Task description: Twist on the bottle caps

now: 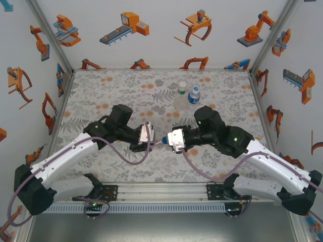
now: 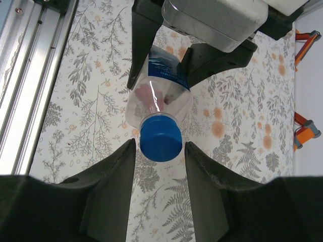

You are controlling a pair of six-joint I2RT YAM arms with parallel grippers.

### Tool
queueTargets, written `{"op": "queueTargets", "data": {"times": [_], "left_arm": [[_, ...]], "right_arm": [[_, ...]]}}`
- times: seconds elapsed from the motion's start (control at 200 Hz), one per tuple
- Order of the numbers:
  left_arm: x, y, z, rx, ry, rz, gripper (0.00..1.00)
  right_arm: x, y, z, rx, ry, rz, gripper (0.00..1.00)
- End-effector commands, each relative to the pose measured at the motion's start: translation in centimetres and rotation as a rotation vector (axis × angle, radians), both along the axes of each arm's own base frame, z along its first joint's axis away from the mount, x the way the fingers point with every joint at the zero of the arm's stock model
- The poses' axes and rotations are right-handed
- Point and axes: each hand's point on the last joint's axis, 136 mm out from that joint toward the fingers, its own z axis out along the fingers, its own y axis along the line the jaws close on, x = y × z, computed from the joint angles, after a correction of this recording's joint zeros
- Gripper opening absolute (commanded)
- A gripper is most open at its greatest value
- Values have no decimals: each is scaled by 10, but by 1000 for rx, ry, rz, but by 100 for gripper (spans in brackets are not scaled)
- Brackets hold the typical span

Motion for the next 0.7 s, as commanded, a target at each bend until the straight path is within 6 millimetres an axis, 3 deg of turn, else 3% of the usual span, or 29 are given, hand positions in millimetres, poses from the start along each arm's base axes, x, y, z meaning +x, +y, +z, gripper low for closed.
{"op": "queueTargets", "data": {"times": [0.0,0.195,0.436,0.536,0.691], "left_arm": [[-6,-3,9,-23,-7,-45,0],[-6,-3,9,-24,-9,-45,0],[-6,-4,8,-21,-7,-46,0],[-6,-4,9,-21,-9,-46,0],[-6,-4,9,-21,-10,-46,0]], "right_arm": [[-3,6,19,56,-44,40,41],[-4,8,15,47,-33,50,34],[0,11,17,68,63,-17,15],[18,14,22,136,229,-195,0],[60,2,28,302,585,-611,0]]}}
